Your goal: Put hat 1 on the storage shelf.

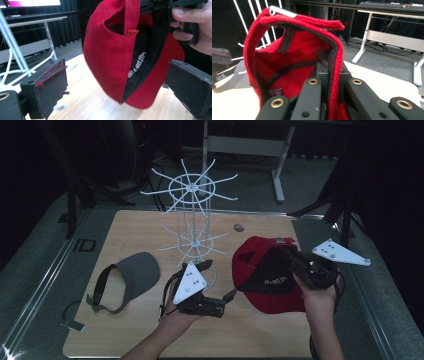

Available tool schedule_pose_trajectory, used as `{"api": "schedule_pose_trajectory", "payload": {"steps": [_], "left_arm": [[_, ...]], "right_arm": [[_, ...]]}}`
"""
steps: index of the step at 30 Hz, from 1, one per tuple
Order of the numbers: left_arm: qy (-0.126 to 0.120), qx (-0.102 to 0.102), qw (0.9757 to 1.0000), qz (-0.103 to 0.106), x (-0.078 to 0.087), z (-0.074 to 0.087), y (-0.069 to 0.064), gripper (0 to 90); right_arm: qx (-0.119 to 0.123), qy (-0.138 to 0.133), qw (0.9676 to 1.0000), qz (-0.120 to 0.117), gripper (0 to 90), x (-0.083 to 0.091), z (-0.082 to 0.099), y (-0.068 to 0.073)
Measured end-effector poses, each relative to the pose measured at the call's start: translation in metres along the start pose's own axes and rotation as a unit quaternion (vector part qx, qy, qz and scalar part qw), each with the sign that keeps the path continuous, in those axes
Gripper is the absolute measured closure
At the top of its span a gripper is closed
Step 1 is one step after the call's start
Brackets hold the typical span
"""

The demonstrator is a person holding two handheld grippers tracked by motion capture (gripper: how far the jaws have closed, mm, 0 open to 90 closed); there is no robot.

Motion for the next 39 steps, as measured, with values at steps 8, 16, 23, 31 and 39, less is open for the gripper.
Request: {"api": "schedule_pose_trajectory", "payload": {"steps": [8,16,23,31,39], "left_arm": [[0.016,-0.014,0.9998,-0.003,-0.027,-0.001,-0.006,4.2],[0.028,-0.016,0.9993,-0.017,-0.048,-0.008,-0.003,4.3],[0.011,-0.024,0.9992,-0.03,-0.055,-0.014,-0.003,15.6],[0.013,-0.042,0.998,-0.045,-0.058,-0.02,-0.006,42.5],[0.012,-0.043,0.997,-0.063,-0.059,-0.027,-0.006,81.0]], "right_arm": [[-0.003,-0.008,0.9999,-0.012,86.3,0.001,-0.002,0.006],[0.006,-0.017,0.9994,-0.028,86.4,0.009,-0.009,0.012],[0.006,-0.02,0.999,-0.038,86.3,0.013,-0.011,0.016],[0.007,-0.019,0.9988,-0.044,86.3,0.015,-0.01,0.018],[0.007,-0.015,0.9988,-0.046,86.3,0.016,-0.006,0.019]]}}
Point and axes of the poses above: each handheld gripper's, and its own axes: x roughly backward along the jaws, z roughly out of its underside, y roughly to its left, the point moved 1 cm from there along -x, roughly forward along the jaws, and after that the axes turned 12 degrees about -y, right-handed, at the moved point
